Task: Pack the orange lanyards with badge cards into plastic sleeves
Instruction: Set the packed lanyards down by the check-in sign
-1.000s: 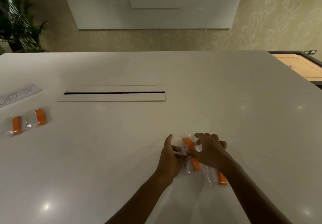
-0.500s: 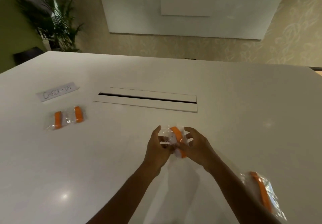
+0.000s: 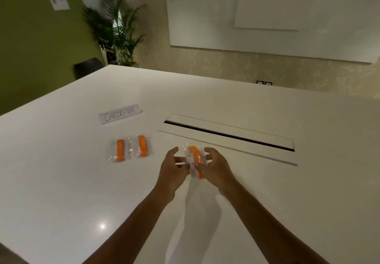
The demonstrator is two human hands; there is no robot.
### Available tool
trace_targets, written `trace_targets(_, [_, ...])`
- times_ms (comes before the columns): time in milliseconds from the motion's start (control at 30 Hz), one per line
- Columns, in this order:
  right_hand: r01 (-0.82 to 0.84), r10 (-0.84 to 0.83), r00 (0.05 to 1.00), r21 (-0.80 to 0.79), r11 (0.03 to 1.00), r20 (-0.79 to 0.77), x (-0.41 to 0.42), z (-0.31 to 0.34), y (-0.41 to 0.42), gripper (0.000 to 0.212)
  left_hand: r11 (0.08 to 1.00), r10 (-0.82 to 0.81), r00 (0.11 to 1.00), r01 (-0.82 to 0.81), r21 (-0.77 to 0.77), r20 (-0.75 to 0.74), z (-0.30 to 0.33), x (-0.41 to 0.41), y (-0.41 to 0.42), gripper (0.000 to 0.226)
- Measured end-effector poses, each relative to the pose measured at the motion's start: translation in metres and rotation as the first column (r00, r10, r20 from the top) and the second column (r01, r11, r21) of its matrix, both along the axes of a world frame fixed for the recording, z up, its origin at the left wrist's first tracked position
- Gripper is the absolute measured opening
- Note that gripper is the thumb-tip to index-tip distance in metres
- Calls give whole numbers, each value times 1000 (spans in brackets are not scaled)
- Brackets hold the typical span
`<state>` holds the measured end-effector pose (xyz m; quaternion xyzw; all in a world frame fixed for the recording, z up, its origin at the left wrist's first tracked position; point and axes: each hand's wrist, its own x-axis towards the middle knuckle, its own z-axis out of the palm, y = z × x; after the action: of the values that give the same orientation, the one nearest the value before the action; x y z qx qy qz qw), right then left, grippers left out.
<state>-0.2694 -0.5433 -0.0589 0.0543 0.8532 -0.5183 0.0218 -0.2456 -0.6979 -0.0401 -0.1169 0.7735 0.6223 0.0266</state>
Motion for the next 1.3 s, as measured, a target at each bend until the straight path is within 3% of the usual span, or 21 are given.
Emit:
trace_targets(167, [-20, 19, 1000, 12, 1000, 12, -50, -4, -63, 79, 995, 62, 998, -60, -76, 20, -3, -44, -52, 69])
trace_targets(500, [-13, 15, 996, -20, 1000, 91, -119, -21, -137, 78, 988, 99, 990, -85, -127, 102, -16, -112, -112, 79])
trace_targets(800, [-38, 34, 999, 124, 992, 36, -146, -27, -157, 62, 982, 116, 982, -91, -167, 148, -18, -139, -130, 86])
trace_targets(1100, [-46, 44, 999, 136, 990, 16, -136, -25, -140, 60, 945, 112, 993, -94, -313, 39, -8, -129, -125, 81])
trace_targets(1300, [-14, 17, 1000, 232, 973, -9, -112, -24, -101, 60, 889, -37, 997, 3, -458, -64, -4, -100, -91, 79])
